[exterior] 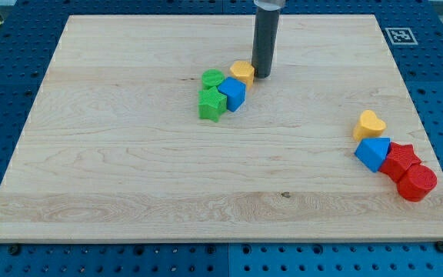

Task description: Move the arm to the top of the yellow heart

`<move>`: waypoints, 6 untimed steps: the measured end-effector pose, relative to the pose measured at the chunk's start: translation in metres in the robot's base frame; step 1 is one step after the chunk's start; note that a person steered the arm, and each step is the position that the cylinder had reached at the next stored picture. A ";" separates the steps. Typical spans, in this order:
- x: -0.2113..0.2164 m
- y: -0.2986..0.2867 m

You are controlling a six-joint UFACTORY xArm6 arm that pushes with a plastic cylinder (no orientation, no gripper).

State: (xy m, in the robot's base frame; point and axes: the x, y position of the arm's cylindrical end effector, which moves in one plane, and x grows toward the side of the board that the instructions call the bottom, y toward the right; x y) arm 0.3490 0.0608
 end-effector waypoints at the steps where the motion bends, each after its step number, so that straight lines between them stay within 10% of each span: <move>1: 0.007 0.000; 6: 0.062 0.150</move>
